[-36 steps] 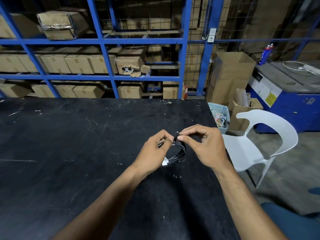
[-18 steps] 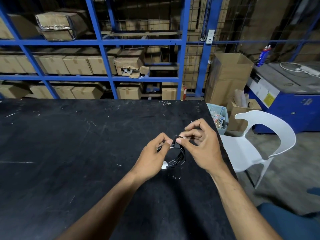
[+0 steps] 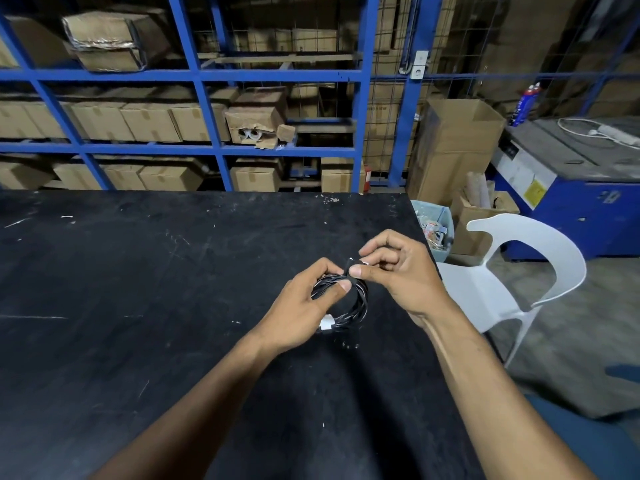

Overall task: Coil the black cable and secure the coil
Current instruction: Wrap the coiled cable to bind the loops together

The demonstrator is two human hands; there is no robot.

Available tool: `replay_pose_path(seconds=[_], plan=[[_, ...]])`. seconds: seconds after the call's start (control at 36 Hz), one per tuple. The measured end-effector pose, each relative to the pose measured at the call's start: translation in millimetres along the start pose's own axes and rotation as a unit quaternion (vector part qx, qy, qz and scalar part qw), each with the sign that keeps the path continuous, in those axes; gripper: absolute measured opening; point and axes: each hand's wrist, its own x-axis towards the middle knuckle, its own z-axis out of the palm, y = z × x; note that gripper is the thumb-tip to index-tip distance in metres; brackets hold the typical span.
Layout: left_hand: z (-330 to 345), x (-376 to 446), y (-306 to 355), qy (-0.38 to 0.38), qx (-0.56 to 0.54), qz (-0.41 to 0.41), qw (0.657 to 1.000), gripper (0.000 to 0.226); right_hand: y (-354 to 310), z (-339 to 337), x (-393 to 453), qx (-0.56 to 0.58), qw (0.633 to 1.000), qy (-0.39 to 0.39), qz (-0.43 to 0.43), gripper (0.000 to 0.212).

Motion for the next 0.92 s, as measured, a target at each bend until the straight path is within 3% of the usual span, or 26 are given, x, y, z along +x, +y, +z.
replay_pose_path(seconds=[0.11, 0.25, 0.33, 0.39, 0.47, 0.53, 0.64, 0.75, 0.92], plan=[[5.5, -0.4, -2.9, -0.018, -0.099, -0.045, 0.994, 0.041, 1.4, 2.6, 3.9, 0.036, 0.999, 0.028, 0.009, 0.029], [13.8, 4.5, -8.5, 0.01, -0.199, -0.078, 0.977, 0.026, 9.1, 7.4, 3.1, 0.122, 0.989, 0.006, 0.082, 0.038], [17.7, 8.3, -13.9, 0.031, -0.24, -0.104, 0.965, 0.023, 18.9, 4.2, -4.3, 0.063, 0.991, -0.047, 0.108, 0.045], [17.3, 9.7, -18.4, 0.03, -0.259, -0.126, 0.957, 0.02, 29.3, 2.9, -10.2, 0.029, 0.991, -0.069, 0.11, 0.034], [15.0, 11.6, -27.6, 0.012, -0.302, -0.174, 0.937, 0.017, 48.6, 0.3, -13.5, 0.038, 0.99, -0.018, 0.134, 0.01], [15.0, 12.9, -34.4, 0.002, -0.321, -0.211, 0.923, 0.02, 59.1, -0.9, -14.7, 0.056, 0.985, 0.009, 0.165, 0.004], [18.1, 14.1, -49.8, 0.006, -0.321, -0.252, 0.913, 0.018, 79.4, 1.5, -16.0, 0.069, 0.973, 0.029, 0.216, 0.004], [26.5, 11.8, -75.6, 0.001, -0.247, -0.28, 0.928, 0.011, 103.9, 2.6, -16.8, 0.069, 0.964, 0.062, 0.248, 0.009], [46.9, 11.6, -114.4, 0.069, -0.192, -0.322, 0.924, 0.006, 149.0, 3.5, -19.1, 0.068, 0.944, 0.089, 0.311, 0.005]])
